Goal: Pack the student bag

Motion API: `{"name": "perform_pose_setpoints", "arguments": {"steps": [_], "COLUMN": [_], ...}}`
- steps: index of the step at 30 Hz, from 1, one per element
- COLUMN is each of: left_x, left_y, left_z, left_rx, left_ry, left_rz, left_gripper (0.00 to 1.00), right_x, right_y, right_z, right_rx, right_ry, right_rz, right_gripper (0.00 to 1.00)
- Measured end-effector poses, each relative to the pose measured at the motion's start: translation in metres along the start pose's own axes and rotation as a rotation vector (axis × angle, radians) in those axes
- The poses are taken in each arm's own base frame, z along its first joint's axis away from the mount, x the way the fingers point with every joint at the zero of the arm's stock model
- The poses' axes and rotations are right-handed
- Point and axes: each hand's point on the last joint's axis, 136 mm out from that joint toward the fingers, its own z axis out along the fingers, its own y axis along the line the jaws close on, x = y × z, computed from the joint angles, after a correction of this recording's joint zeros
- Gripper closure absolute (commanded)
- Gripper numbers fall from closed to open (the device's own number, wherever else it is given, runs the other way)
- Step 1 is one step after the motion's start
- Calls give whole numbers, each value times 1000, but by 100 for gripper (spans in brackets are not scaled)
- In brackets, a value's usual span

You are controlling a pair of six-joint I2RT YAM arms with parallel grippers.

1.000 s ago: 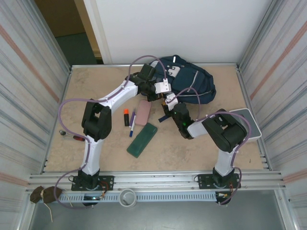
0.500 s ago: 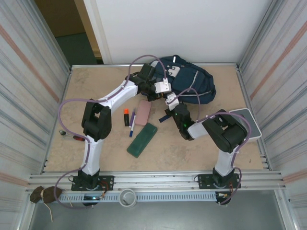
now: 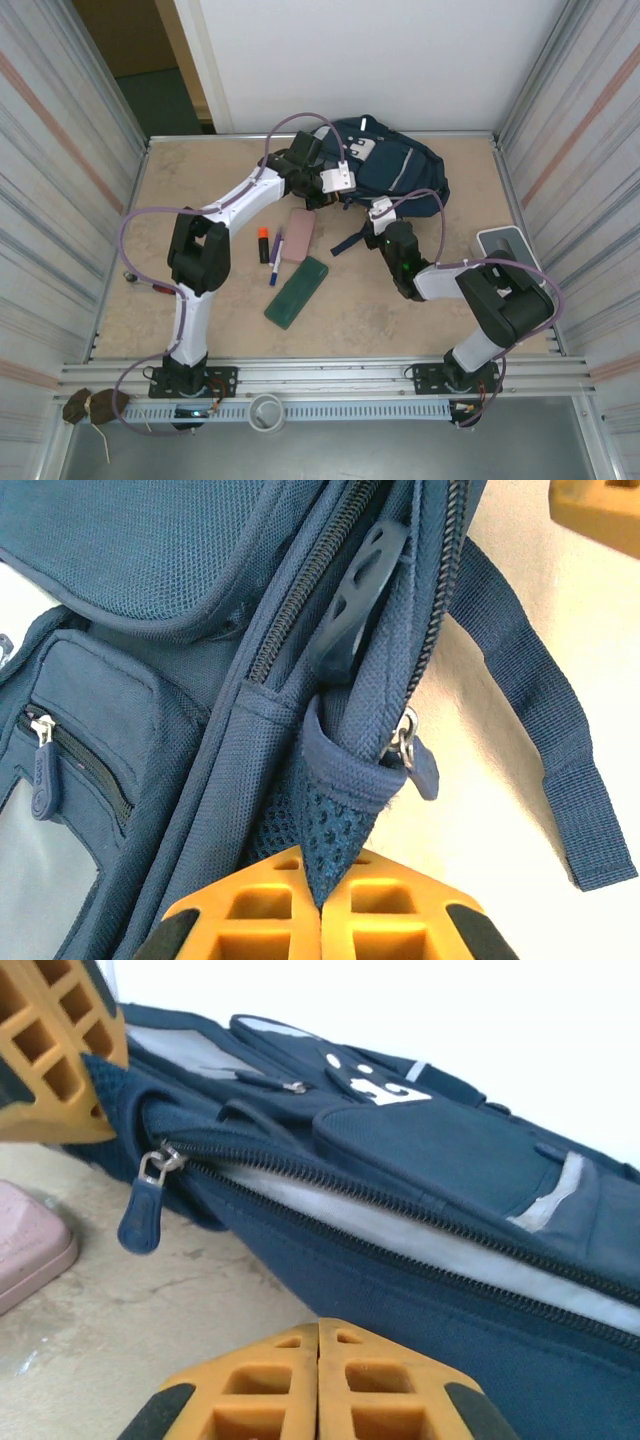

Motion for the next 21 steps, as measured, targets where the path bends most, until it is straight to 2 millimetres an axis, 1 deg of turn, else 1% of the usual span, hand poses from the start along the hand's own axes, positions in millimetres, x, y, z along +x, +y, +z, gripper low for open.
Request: {"name": "perform_pose_setpoints", "arguments": {"steps": [2,4,7,11,16,21], "left_x": [-1,-2,-2,-4,-5,-5], "left_y": [0,-2,-5,-4,-5,-5], "left_z": [-1,-1,-1,-3,-4,-4], "left_rx": [4,11,25,27,31,32], "left_ry": [-7,-12,-11,-15,-18,-19], "left_rz": [-4,-9,-16,-19,-23,-23], "left_gripper": [100,100,100,100,100,100], "right_x": [3,4,5,5,-1,-7], "right_y": [8,17,28,36,36,34], "right_z": [0,1,7,19,36,46], "right_rx": [-35,-62,-85,-79,-44,-9], "right_ry": [10,12,12,0,-31,-63], "right_rz": [1,2,-7,-24,-38,-39], "right_gripper": [69,62,57,54,52,52]}}
